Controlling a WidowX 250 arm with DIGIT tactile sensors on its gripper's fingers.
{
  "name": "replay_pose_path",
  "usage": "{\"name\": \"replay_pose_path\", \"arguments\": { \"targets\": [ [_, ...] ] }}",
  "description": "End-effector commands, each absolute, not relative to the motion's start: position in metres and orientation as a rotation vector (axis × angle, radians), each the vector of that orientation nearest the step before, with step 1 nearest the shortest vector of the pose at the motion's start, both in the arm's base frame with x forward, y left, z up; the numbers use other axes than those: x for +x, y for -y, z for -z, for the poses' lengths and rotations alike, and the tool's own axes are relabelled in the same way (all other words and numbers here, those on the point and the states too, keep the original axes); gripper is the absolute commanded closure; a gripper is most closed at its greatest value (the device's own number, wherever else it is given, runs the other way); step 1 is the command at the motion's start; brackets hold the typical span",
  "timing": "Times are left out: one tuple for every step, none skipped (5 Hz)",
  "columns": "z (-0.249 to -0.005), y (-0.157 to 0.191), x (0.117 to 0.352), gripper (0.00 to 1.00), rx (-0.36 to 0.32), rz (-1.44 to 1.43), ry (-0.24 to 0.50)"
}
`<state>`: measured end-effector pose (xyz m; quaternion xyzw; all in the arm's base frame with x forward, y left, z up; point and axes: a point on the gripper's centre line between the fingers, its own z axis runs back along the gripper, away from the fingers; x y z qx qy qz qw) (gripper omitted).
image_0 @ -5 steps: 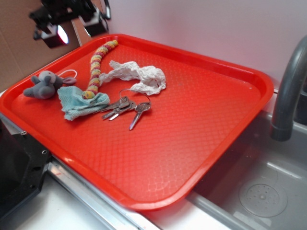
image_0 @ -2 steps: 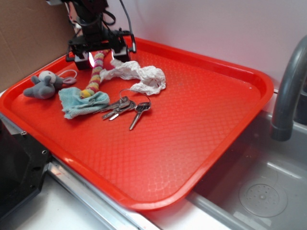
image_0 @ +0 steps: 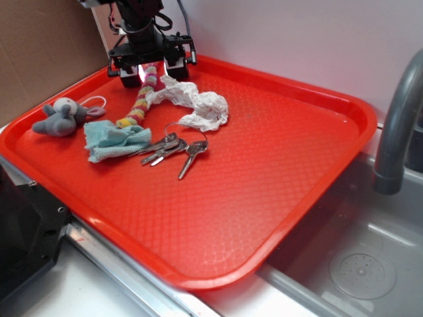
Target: Grab the multicolored rope.
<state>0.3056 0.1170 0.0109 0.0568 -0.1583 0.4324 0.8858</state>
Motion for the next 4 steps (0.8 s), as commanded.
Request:
{"name": "replay_pose_path", "arguments": {
  "targets": [
    [-0.016, -0.122, 0.302, 1.0, 0.123, -0.923, 0.325],
    [-0.039, -0.108, 0.298, 1.0, 0.149, -0.897, 0.315],
    [-0.077, -0.085, 0.286, 1.0, 0.115, -0.818, 0.287],
    [-0.108, -0.056, 0.265, 1.0, 0.002, -0.612, 0.181]
  ]
}}
